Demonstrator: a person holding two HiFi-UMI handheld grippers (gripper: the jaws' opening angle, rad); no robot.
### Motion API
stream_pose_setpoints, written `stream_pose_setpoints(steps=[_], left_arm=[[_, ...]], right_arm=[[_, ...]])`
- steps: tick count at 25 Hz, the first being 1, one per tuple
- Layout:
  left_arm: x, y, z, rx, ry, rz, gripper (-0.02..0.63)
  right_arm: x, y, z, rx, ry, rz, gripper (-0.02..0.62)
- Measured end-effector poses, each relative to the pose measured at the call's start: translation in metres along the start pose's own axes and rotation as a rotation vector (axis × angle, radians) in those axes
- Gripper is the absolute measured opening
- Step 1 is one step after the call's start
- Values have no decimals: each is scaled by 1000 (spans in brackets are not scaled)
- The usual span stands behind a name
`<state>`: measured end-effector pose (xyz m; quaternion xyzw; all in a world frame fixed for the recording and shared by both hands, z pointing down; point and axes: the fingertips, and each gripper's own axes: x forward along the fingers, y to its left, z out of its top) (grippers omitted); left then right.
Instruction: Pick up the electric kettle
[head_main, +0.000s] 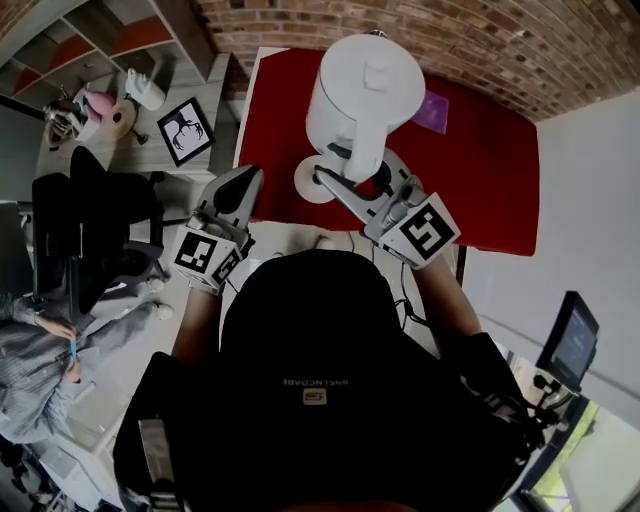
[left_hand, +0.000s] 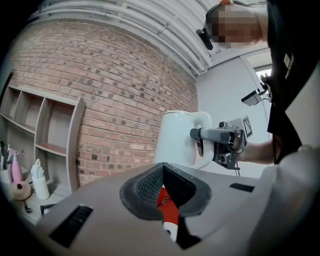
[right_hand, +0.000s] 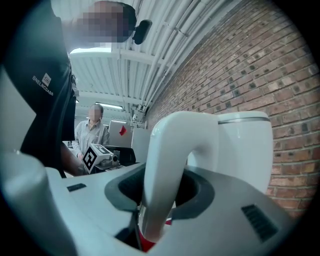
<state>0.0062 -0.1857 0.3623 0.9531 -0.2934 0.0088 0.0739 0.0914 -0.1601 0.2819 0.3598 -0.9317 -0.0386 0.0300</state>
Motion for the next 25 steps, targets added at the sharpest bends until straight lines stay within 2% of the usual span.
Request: stream_pose_setpoints(steps=[25], left_arm=[[14, -6, -4, -14, 14, -34, 6]], right_arm=[[-7, -6, -17, 50, 15, -21, 132]])
